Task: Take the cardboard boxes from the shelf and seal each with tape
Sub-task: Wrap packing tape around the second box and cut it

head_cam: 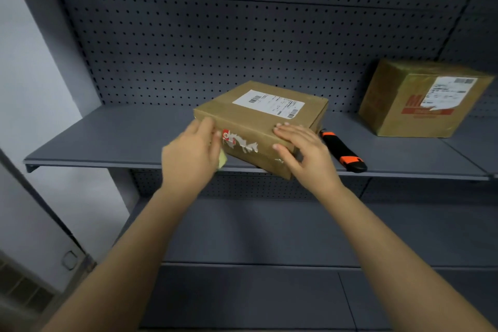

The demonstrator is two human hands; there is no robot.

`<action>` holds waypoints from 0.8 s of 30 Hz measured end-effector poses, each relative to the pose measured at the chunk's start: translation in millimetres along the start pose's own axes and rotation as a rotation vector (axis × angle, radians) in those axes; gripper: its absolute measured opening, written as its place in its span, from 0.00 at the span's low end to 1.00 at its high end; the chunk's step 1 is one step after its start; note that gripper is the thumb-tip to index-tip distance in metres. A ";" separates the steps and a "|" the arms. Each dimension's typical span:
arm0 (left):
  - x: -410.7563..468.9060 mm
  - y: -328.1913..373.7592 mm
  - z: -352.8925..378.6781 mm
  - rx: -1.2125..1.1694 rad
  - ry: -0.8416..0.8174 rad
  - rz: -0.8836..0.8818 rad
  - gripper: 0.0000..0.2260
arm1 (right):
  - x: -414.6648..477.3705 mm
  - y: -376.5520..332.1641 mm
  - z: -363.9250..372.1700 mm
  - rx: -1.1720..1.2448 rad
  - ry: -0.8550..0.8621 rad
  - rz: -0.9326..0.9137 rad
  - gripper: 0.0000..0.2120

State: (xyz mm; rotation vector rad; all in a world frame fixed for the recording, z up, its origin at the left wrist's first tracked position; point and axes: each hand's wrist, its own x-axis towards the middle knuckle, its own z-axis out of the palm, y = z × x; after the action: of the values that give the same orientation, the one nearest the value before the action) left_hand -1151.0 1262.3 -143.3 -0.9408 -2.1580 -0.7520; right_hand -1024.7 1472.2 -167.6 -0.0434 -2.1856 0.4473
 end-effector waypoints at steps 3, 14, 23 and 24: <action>-8.1 14.5 6.2 -0.041 -0.042 0.057 0.08 | -0.4 -1.1 1.5 -0.006 -0.010 0.015 0.19; -21.9 16.0 4.0 -0.125 -0.090 0.056 0.05 | 0.1 -5.8 -4.3 -0.082 -0.188 0.051 0.32; -21.6 25.8 -2.7 -0.190 -0.128 0.046 0.05 | 4.0 -18.2 -2.9 -0.011 -0.062 0.116 0.21; -22.8 25.9 -3.8 -0.201 -0.128 0.046 0.05 | 5.5 -19.5 -2.5 -0.003 -0.058 0.129 0.20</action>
State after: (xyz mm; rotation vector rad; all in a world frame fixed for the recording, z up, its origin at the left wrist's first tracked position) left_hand -1117.5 1265.3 -151.8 -1.1660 -2.1914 -0.9217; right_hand -1023.6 1455.7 -155.5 -0.1761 -2.2482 0.5243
